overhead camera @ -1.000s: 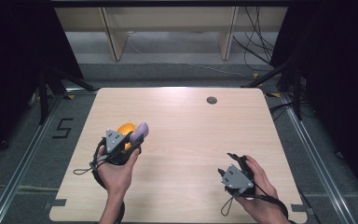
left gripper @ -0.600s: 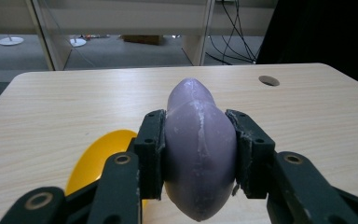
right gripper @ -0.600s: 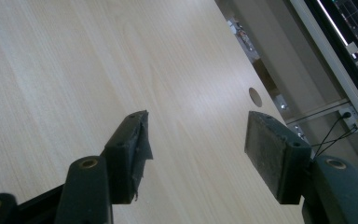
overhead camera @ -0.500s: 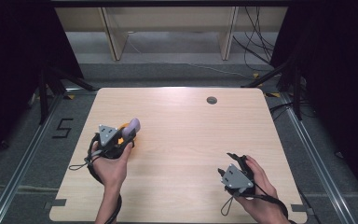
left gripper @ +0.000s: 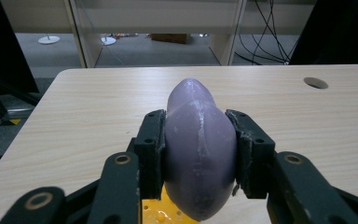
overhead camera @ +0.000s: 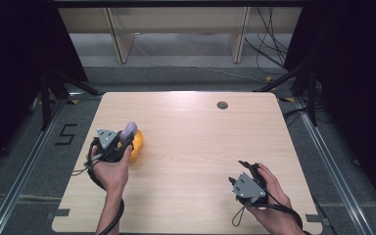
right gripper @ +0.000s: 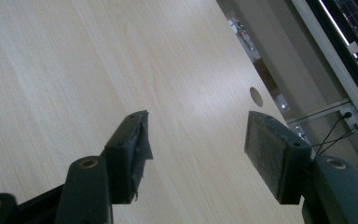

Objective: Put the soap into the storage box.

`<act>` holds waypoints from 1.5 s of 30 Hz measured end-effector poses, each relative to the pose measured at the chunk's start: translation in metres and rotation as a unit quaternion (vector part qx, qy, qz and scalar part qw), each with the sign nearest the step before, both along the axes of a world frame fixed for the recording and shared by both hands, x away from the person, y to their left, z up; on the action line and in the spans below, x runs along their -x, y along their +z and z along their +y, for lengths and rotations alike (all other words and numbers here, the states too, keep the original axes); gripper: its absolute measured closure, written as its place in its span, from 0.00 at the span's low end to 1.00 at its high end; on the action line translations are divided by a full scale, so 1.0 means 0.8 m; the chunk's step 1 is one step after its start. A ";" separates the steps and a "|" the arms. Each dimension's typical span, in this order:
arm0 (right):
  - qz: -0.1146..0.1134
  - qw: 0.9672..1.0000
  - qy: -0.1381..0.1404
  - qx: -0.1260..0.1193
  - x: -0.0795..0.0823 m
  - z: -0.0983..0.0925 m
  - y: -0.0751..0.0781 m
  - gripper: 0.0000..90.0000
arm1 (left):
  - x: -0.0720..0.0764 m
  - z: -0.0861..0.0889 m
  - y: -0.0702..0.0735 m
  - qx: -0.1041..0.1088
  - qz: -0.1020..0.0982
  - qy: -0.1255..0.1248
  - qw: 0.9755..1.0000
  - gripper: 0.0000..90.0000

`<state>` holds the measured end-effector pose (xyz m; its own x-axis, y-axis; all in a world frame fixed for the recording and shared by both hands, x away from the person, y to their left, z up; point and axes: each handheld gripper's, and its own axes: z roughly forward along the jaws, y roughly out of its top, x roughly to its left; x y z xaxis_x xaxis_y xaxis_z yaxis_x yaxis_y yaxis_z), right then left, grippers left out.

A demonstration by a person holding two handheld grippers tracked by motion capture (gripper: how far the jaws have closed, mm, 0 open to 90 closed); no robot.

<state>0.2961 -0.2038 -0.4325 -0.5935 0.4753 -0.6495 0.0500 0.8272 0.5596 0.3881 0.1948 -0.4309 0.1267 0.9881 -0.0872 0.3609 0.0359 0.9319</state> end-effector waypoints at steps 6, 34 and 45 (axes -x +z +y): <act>0.004 1.000 0.002 0.004 0.000 0.000 0.000 0.45 | -0.011 0.005 -0.014 -0.010 0.010 0.013 1.000 0.65; 0.014 1.000 0.000 -0.011 0.001 0.004 -0.004 0.45 | -0.041 0.009 -0.063 -0.035 0.044 0.009 0.998 0.65; 0.013 1.000 0.004 -0.010 0.001 0.005 -0.004 0.45 | -0.040 0.010 -0.061 -0.032 0.078 0.004 0.996 0.62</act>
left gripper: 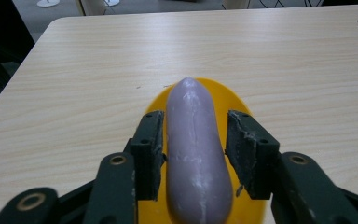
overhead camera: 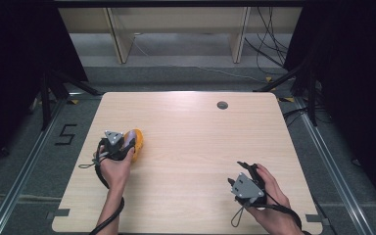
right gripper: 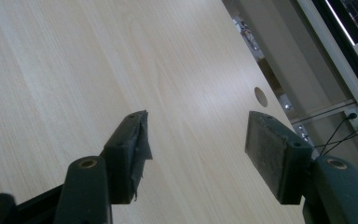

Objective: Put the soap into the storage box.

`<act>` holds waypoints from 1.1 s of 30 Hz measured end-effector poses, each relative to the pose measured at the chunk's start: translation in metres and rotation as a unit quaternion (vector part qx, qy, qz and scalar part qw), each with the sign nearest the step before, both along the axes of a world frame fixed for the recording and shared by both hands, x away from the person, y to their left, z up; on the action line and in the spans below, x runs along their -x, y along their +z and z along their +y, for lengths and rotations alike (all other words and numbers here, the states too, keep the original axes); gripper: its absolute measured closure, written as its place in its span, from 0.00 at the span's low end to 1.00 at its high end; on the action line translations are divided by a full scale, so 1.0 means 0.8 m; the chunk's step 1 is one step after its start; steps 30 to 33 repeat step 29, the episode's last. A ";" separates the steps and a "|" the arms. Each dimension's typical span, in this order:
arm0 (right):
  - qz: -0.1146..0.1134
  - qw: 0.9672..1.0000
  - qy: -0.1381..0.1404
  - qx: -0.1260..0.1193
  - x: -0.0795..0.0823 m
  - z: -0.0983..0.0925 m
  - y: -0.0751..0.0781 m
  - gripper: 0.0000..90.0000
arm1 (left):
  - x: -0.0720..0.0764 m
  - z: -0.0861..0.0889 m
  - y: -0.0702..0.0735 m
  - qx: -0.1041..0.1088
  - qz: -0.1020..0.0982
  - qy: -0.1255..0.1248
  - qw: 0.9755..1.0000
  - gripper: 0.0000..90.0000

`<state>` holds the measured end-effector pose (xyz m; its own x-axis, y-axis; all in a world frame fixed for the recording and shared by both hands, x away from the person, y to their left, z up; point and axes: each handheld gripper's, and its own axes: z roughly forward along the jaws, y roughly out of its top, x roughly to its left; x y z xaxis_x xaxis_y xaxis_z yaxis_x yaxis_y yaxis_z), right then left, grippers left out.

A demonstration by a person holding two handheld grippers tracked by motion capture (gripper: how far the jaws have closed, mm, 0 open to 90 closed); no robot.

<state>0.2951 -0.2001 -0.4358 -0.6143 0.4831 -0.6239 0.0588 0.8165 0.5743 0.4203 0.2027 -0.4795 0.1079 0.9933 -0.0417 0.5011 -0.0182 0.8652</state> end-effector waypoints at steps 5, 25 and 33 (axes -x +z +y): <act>-0.006 1.000 0.001 0.010 -0.001 -0.001 0.001 0.45 | 0.003 0.001 0.007 0.005 -0.002 -0.001 1.000 0.55; 0.008 1.000 0.002 0.009 -0.002 -0.004 0.000 0.44 | 0.087 -0.014 0.036 0.057 -0.062 -0.036 0.996 0.45; 0.025 1.000 -0.005 -0.009 0.000 -0.005 -0.002 0.44 | 0.088 -0.024 0.039 0.055 -0.058 -0.055 0.995 0.45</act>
